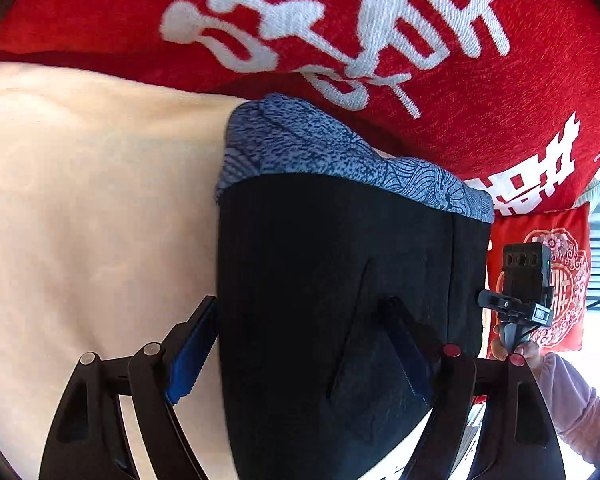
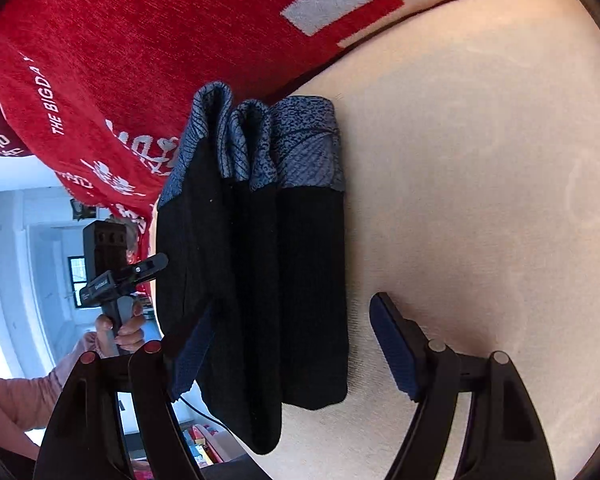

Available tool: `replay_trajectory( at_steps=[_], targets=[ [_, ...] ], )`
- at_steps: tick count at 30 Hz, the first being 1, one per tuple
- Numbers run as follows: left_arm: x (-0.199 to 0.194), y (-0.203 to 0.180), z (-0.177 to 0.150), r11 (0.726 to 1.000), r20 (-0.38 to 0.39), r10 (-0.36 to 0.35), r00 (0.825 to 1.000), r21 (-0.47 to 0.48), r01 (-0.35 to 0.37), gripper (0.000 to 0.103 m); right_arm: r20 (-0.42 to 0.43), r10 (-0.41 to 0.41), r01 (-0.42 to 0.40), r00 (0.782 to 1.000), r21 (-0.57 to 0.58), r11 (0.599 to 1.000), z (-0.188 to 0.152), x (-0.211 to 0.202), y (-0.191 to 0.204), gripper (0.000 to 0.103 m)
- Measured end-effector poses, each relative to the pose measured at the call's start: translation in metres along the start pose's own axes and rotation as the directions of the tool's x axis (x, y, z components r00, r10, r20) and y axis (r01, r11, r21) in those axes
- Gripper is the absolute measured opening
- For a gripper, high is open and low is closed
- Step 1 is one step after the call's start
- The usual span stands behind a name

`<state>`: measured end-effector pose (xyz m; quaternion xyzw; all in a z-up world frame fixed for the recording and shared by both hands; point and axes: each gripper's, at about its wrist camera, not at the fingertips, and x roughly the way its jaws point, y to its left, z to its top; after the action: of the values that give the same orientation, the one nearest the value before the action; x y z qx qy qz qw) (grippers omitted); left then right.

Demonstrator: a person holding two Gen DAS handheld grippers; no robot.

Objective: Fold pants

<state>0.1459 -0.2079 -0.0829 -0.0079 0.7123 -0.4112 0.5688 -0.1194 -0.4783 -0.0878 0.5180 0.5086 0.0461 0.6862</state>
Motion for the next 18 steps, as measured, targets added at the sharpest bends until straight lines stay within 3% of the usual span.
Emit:
replay_trajectory(
  at_steps=[4,7,12,18],
  targets=[
    [0.010,-0.008,0.002,1.000,0.009,0.015,1.000,0.025,-0.015,0.084,-0.021,0.049,-0.049,0.999,0.006,0.999,0.011,0.017,0.002,0.081],
    [0.008,-0.012,-0.001,0.999,0.043,0.042,0.998,0.004,-0.042,0.083,-0.014,0.029,-0.029,0.999,0.054,0.998,0.015,0.019,0.005,0.079],
    [-0.003,-0.042,-0.010,0.993,0.103,0.092,0.990,0.060,-0.098,0.068,-0.009,0.015,-0.014,1.000,0.052,0.999,0.011,0.010,0.020,0.053],
    [-0.030,-0.061,-0.023,0.989,0.138,0.108,0.985,0.083,-0.120,0.063,-0.017,0.066,-0.065,0.998,0.042,0.997,0.000,-0.001,0.040,0.048]
  ],
)
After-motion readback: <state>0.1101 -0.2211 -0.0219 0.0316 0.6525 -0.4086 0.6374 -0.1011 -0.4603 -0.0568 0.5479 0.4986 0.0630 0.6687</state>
